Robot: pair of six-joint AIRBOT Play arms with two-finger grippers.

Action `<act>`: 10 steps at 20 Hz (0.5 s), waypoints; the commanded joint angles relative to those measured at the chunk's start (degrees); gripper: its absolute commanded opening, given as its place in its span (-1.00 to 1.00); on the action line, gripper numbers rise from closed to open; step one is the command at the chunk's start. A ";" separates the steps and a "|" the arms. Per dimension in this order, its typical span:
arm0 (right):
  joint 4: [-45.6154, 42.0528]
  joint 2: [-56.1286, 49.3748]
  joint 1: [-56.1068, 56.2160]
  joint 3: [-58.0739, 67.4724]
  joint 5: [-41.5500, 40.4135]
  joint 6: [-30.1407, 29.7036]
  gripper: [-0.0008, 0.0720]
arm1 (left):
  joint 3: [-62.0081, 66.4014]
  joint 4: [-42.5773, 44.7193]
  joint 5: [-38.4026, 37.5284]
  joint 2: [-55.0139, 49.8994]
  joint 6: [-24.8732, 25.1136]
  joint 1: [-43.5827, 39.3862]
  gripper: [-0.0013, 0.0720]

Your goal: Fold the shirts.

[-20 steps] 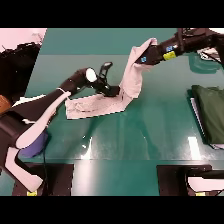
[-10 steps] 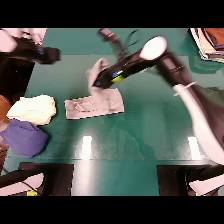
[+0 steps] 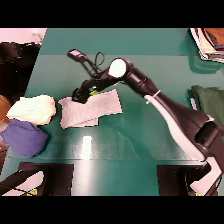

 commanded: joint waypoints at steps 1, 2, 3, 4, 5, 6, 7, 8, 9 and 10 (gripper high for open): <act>-4.37 6.25 -7.39 -11.65 2.95 4.13 0.36 | -0.02 -0.35 -2.40 0.37 0.13 0.48 -0.90; -4.48 8.46 -10.82 -16.85 2.89 4.79 0.36 | -0.02 -1.16 -2.75 0.37 0.15 0.48 -0.89; -4.48 10.14 -14.10 -21.42 2.62 6.08 0.36 | -0.02 -1.84 -2.82 0.37 0.15 0.48 -0.90; -4.22 11.43 -17.51 -25.83 2.36 6.80 0.40 | -0.02 -3.28 -2.75 0.37 0.15 0.48 -0.90; -3.43 11.93 -20.44 -29.11 2.27 7.39 0.76 | -0.02 -4.55 -2.67 0.37 0.15 0.48 -0.90; -1.42 11.87 -23.26 -31.85 2.05 7.56 0.95 | -0.02 -5.75 -2.51 0.37 0.22 0.48 -0.89; 1.18 11.47 -25.18 -33.92 1.29 7.54 0.94 | -0.02 -6.97 -2.16 0.37 0.66 0.42 -0.89; 3.96 10.36 -26.62 -35.06 0.48 7.50 0.94 | -0.02 -7.26 -1.66 0.37 0.68 0.22 -0.89; 6.29 8.85 -27.23 -35.26 0.00 7.28 0.93 | -0.09 -7.41 -1.20 0.37 0.68 -0.42 -0.89; 7.87 7.26 -27.15 -34.91 -0.26 6.88 0.93 | -0.20 -7.41 -0.96 0.37 0.81 -1.22 -0.89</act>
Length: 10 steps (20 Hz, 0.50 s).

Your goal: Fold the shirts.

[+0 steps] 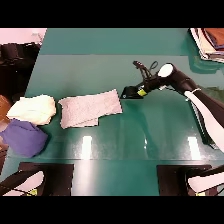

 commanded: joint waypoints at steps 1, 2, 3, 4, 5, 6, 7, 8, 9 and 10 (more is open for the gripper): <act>6.86 -4.00 -2.82 -2.36 -0.87 0.00 0.93 | -0.35 -1.86 1.05 0.02 0.61 -1.90 -0.89; 7.82 -6.47 -1.75 -0.26 -0.28 0.00 0.93 | -0.35 -1.86 1.09 -0.17 0.81 -2.80 -0.90; 9.01 -9.05 -0.50 2.14 0.44 0.00 0.93 | -0.35 -1.86 1.16 -0.37 1.22 -3.87 -0.90; 10.58 -11.37 0.79 4.39 0.79 0.00 0.93 | -0.35 -1.81 1.18 -0.37 1.25 -4.90 -0.89; 12.35 -13.57 2.05 6.62 1.20 0.00 0.89 | -0.33 -1.84 1.31 -0.39 1.27 -5.90 -0.90; 14.38 -15.87 3.37 9.14 2.12 0.00 0.71 | -0.35 -1.84 1.40 -0.39 1.33 -6.75 -0.90; 15.32 -17.75 4.63 11.50 2.89 0.00 0.54 | -0.33 -1.84 1.49 -0.37 1.62 -7.58 -0.90; 15.30 -19.39 6.01 13.94 3.69 -0.02 0.29 | -0.35 -1.88 1.49 -0.39 1.62 -8.24 -0.90; 14.62 -20.44 7.17 16.04 3.98 -0.04 0.01 | -0.35 -1.86 1.49 -0.39 1.62 -8.87 -0.90; 13.51 -20.94 8.13 17.97 3.80 -0.42 -0.36 | -0.35 -1.88 1.49 -0.37 1.60 -9.64 -0.90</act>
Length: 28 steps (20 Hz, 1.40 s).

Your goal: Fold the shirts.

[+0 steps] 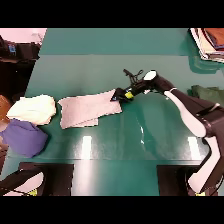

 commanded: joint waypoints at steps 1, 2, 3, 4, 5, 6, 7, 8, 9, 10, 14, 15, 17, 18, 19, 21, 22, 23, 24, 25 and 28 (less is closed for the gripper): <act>-0.39 -3.56 3.48 7.26 1.14 -0.61 -0.71 | -0.02 -0.20 0.15 -0.02 0.24 -2.80 -0.90; -2.75 -3.15 3.50 9.29 1.25 -0.63 -0.94 | -0.02 -0.20 0.22 -0.02 0.24 -3.41 -0.90; -5.46 -2.27 3.10 10.97 1.40 -0.57 -0.94 | -0.02 -0.22 0.20 -0.02 0.20 -4.17 -0.90; -8.50 -0.74 2.16 12.48 1.66 -0.48 -0.94 | 0.00 -0.22 0.17 -0.02 0.20 -5.03 -0.90; -11.37 1.01 0.72 13.73 2.12 0.55 -0.94 | -0.02 -0.24 0.17 -0.02 0.15 -5.88 -0.90; -14.51 3.21 -1.44 14.84 2.89 1.75 -0.94 | -0.02 -0.28 0.28 -0.02 0.11 -6.69 -0.90; -17.31 5.68 -4.17 15.47 3.76 2.49 -0.94 | 0.00 -0.31 0.46 -0.02 -0.07 -7.48 -0.90; -19.17 8.02 -7.17 15.74 4.74 2.93 -0.94 | 0.00 -0.39 0.72 -0.02 -0.26 -8.04 -0.90; -20.70 10.34 -10.60 15.72 5.84 3.74 -0.94 | 0.00 -0.50 1.18 -0.02 -0.33 -8.76 -0.90; -22.45 12.57 -14.67 15.72 7.08 4.90 -0.94 | 0.00 -0.55 1.73 -0.02 -0.44 -9.64 -0.90; -27.89 18.32 -32.11 15.72 10.32 7.69 -0.94 | 0.00 -0.57 2.93 -0.02 -1.38 -13.88 -0.90; -27.82 18.99 -36.72 15.72 10.36 8.07 -0.94 | 0.00 -0.57 3.30 -0.02 -1.49 -15.04 -0.90; -27.78 19.67 -45.38 15.72 10.25 9.92 -0.94 | 0.00 -0.57 4.52 -0.02 -1.92 -17.18 -0.90; -27.52 19.65 -48.89 15.72 10.25 10.58 -0.94 | 0.00 -0.57 5.42 -0.02 -1.95 -18.14 -0.90; -27.41 19.65 -52.59 15.69 10.19 11.21 -0.94 | 0.00 -0.57 6.40 -0.02 -2.03 -19.06 -0.90; -27.39 19.65 -58.25 15.69 10.12 11.50 -0.94 | 0.00 -0.57 8.35 -0.04 -3.41 -20.41 -0.90; -27.39 19.65 -60.37 15.69 10.16 12.15 -0.94 | 0.00 -0.59 9.18 -0.04 -3.41 -20.87 -0.90; -27.30 19.67 -62.25 15.69 10.21 12.52 -0.94 | -0.02 -1.05 9.70 -0.02 -3.45 -20.87 -0.90; -26.56 19.82 -63.67 15.72 10.38 12.52 -0.94 | 0.00 -1.29 10.10 -0.04 -3.67 -20.87 -0.90; -24.74 20.09 -64.67 15.72 10.29 12.46 -0.94 | 0.00 -1.31 10.47 -0.04 -4.07 -20.87 -0.90; -21.31 22.51 -65.79 15.74 7.78 12.24 -0.94 | 0.00 -1.29 10.91 -0.04 -4.70 -20.87 -0.90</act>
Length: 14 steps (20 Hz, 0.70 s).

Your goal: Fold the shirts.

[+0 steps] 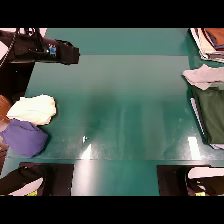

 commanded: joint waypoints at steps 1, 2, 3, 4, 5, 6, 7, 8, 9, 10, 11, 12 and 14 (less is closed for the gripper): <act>2.67 3.04 -2.62 0.04 -2.56 0.24 -0.94 | 0.00 -0.17 1.01 0.00 -0.68 -0.28 -0.90; 2.67 4.35 -2.62 0.02 -2.69 0.24 -0.94 | 0.00 -0.17 1.01 -0.02 -0.68 -0.28 -0.90; 2.67 5.68 -2.64 0.02 -2.29 0.26 -0.94 | 0.00 -0.17 0.98 -0.02 -0.66 -0.28 -0.90; 2.56 6.91 -2.73 0.02 -1.29 0.26 -0.94 | 0.00 -0.17 0.98 -0.02 -0.66 -0.28 -0.89; 2.19 8.20 -2.73 0.02 0.22 0.26 -0.94 | 0.00 -0.17 0.96 0.00 -0.63 -0.28 -0.90; 2.19 9.22 -2.75 0.00 1.62 0.26 -0.94 | 0.00 -0.17 0.94 0.00 -0.59 -0.28 -0.90; 2.10 10.23 -2.73 -0.02 3.39 0.26 -0.94 | 0.00 -0.17 0.94 0.00 -0.33 -0.28 -0.90; 0.92 11.15 -2.73 -0.02 5.22 0.37 -0.94 | 0.00 -0.17 0.87 0.00 -0.24 -0.28 -0.90; -0.98 11.87 -2.73 -0.02 7.02 0.94 -0.94 | 0.00 -0.17 0.76 0.00 -0.24 -0.28 -0.89; -3.08 12.44 -2.73 -0.02 8.98 1.55 -0.94 | 0.00 -0.17 0.57 0.00 -0.22 -0.28 -0.90; -5.20 12.96 -2.75 -0.04 11.34 1.86 -0.94 | 0.00 -0.17 0.44 -0.02 -0.22 -0.28 -0.90; -7.82 13.35 -2.73 -0.04 13.35 1.95 -0.94 | 0.00 -0.17 0.42 0.00 -0.22 -0.28 -0.90; -13.29 15.08 -2.86 -2.10 15.52 2.97 -0.94 | 0.00 -0.17 0.37 0.00 -0.22 -0.28 -0.89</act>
